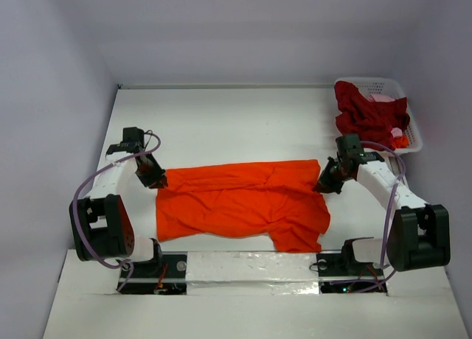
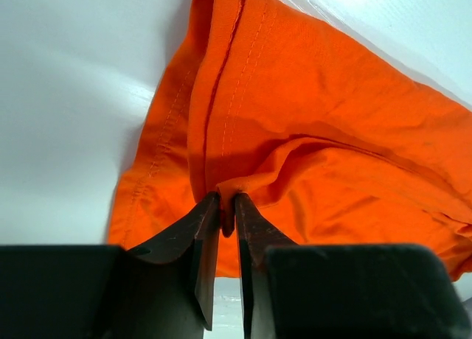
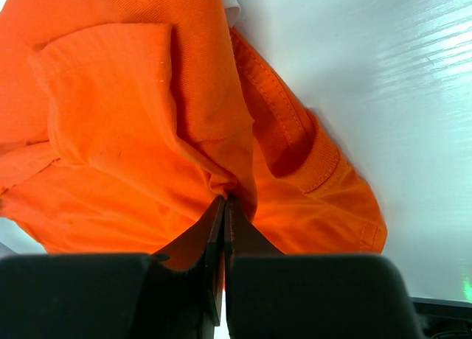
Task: Fold and stack the t-shirts
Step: Fold the flattened tshirt in 1/3 of the way
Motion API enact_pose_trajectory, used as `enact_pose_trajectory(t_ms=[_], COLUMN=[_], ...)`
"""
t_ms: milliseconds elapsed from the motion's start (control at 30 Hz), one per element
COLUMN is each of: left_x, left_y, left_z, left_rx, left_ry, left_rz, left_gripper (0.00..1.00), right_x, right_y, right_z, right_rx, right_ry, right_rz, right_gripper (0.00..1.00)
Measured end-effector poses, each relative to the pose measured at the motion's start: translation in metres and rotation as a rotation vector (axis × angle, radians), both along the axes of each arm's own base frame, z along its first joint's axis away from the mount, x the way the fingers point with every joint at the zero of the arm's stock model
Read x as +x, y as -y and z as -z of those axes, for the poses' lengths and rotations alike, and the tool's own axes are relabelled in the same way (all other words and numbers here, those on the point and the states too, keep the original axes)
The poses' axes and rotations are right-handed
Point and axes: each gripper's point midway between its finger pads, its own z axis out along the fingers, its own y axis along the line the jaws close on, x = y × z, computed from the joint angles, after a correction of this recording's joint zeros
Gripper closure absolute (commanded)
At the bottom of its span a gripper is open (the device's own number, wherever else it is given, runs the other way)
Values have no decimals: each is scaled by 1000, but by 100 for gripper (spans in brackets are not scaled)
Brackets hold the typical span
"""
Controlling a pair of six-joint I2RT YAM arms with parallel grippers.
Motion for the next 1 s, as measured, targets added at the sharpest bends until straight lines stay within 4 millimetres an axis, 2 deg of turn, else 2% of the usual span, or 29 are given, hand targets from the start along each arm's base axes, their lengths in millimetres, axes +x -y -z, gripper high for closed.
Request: enact_pose_trajectory(t_ms=[133, 167, 300, 333, 367, 433, 467, 533, 567, 600, 667, 733, 767, 833, 933, 967, 1000], left_x=[0, 0, 0, 0, 0, 0, 0, 0, 0, 0, -1, -2, -2, 3, 25, 32, 38], left_y=[0, 0, -2, -2, -2, -3, -4, -6, -7, -9, -12, -14, -17, -20, -22, -21, -18], left_z=[0, 0, 0, 0, 0, 1, 1, 1, 1, 0, -2, -6, -12, -26, -49, -54, -56], left_rx=[2, 3, 9, 11, 13, 17, 19, 27, 30, 34, 46, 55, 66, 79, 81, 71, 56], left_ry=[0, 0, -1, -1, -1, 0, -1, -1, -1, 0, 8, 19, 32, 61, 154, 184, 206], left_rz=[-1, -1, 0, 0, 1, 1, -2, -5, -9, -13, -21, -28, -36, -43, -50, -53, -56], left_gripper=[88, 81, 67, 62, 49, 35, 22, 9, 2, 1, 1, 1, 1, 1, 5, 13, 20], right_x=[2, 2, 2, 2, 2, 2, 2, 0, -1, -2, -2, -2, -2, 4, 29, 39, 52], right_y=[0, 0, 2, 2, 3, 4, 5, 7, 9, 10, 16, 23, 28, 35, 36, 34, 31], right_z=[-2, -2, -1, -1, -1, 0, 1, 2, 2, 2, -2, -9, -13, -23, -39, -44, -47], right_rx=[0, 0, -10, -13, -15, -20, -26, -36, -44, -53, -79, -114, -137, -175, -196, -194, -188], right_ry=[4, 5, 5, 6, 6, 4, 3, 0, 1, 3, 23, 50, 64, 87, 140, 149, 151], right_rz=[2, 3, 7, 9, 13, 21, 27, 37, 44, 56, 77, 105, 117, 124, 94, 74, 52], right_gripper=[100, 100, 100, 97, 78, 61, 50, 43, 32, 27, 26, 29, 35, 51, 93, 100, 100])
